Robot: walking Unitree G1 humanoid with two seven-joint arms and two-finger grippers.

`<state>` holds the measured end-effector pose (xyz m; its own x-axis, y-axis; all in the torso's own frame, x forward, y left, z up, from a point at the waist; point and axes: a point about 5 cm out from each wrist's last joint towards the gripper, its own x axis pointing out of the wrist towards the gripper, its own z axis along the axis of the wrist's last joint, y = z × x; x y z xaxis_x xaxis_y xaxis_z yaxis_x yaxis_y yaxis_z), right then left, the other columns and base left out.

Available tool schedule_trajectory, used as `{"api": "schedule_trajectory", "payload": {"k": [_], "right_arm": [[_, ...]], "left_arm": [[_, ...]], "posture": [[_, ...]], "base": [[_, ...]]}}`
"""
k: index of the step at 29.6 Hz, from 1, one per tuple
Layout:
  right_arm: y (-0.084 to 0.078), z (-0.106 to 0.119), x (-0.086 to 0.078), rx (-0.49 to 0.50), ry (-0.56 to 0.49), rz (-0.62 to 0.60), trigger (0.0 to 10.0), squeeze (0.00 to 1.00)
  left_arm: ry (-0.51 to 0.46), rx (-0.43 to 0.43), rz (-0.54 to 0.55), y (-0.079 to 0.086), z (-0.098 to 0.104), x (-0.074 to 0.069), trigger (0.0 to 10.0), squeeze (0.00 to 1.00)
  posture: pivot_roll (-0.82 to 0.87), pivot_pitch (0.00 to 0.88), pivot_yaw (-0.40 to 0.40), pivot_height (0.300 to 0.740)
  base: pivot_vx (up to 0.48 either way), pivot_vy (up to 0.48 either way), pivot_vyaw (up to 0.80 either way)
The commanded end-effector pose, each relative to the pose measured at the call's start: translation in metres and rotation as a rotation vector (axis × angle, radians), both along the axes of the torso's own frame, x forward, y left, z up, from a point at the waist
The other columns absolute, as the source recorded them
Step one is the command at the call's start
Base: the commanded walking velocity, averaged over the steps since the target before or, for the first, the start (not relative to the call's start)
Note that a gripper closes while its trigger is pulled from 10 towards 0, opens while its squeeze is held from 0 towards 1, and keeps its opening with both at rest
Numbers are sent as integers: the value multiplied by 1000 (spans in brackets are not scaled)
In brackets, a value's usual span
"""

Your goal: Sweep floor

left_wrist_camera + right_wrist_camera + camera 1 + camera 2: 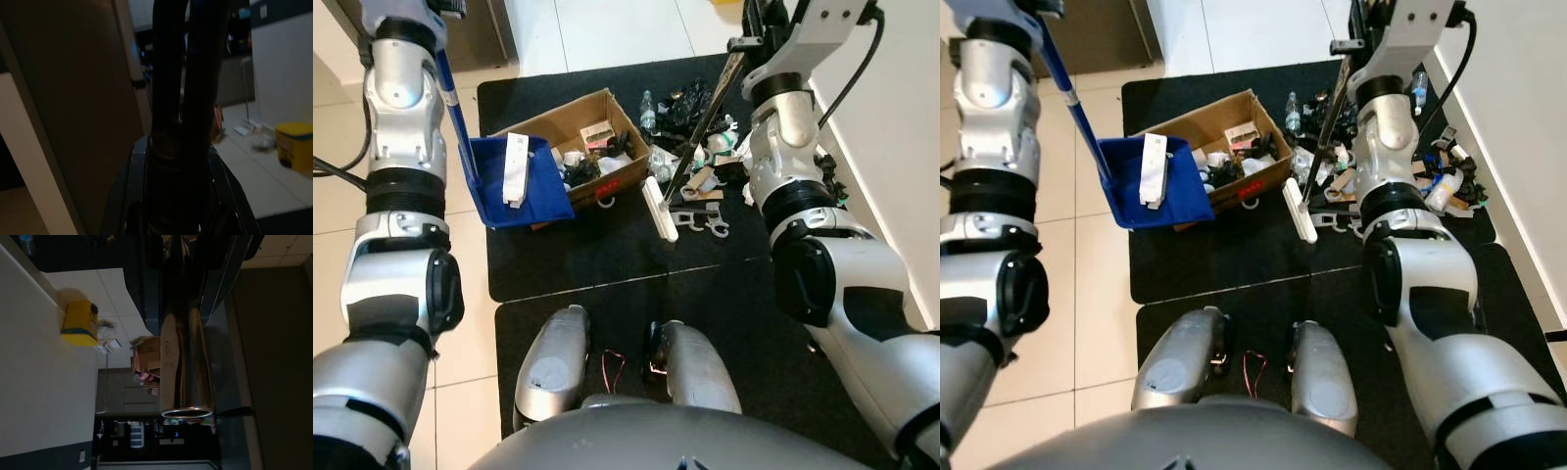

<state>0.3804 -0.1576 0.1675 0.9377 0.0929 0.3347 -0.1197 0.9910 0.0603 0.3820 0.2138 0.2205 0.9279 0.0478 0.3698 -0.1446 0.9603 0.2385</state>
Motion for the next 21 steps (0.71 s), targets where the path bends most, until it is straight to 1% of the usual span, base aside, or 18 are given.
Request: {"api": "schedule_trajectory", "payload": {"k": [1, 4, 6, 8, 11, 13, 14, 17, 21], "right_arm": [[0, 7, -2, -13, -64, 2, 10000, 0], [1, 7, -3, -13, -67, 4, 10000, 0], [1, 5, -4, -13, -66, 6, 10000, 0], [1, 5, -4, -13, -67, 6, 10000, 0], [0, 6, -4, -10, -71, 2, 10000, 0], [0, 6, -4, -10, -72, 0, 10000, 0], [-1, 7, -3, -9, -74, 0, 10000, 0], [0, 10, -2, -8, -79, 2, 10000, 0], [4, 11, -1, -7, -81, 13, 10000, 0]], "left_arm": [[-84, 60, 6, -1, 20, 3, 10000, 0], [-86, 66, 15, -1, 22, 5, 10000, 0], [-103, 50, 22, 0, 28, 7, 10000, 0], [-110, 48, 25, 0, 29, 8, 10000, 0], [-171, 4, 8, 0, 41, 6, 10000, 0], [-192, -5, 5, 0, 44, 5, 10000, 0], [-217, -8, 7, 1, 47, 4, 10000, 0], [-290, 13, 22, 4, 57, -2, 10000, 0], [-345, 121, 15, 1, 62, -5, 10000, 0]], "posture": [[230, 104, 4, 740], [230, 106, 4, 740], [226, 111, 5, 740], [227, 112, 5, 740], [232, 105, 3, 740], [232, 105, 3, 740], [238, 102, -1, 740], [243, 100, -5, 740], [249, 102, -9, 740]], "base": [[0, 0, 0], [0, 0, 0], [0, 0, 0], [0, 0, 0], [0, 0, 0], [0, 0, 0], [0, 0, 0], [0, 0, 0], [0, 0, 0]]}}
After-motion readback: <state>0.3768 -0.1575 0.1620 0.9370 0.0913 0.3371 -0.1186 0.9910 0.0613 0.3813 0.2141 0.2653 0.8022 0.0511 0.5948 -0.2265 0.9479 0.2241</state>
